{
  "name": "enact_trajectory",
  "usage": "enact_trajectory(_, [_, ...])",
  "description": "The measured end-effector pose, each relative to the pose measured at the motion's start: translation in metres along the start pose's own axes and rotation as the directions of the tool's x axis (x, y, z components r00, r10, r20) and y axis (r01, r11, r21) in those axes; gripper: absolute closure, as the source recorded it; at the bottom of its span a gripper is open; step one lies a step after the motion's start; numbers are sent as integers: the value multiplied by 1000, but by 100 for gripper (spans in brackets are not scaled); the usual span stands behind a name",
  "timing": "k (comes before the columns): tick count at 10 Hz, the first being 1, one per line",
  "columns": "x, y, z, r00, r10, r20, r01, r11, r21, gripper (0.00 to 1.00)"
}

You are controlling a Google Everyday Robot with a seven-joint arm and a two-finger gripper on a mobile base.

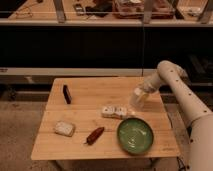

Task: Place the ceramic cup over the eraser

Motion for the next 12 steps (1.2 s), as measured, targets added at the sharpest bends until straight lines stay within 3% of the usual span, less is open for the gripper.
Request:
enact_trajectory(5, [5,2,-4,1000,-8,1,8,1000,-6,41])
enact_trajectory(12, [5,2,-3,1000,-8,2,8,1000,-5,38])
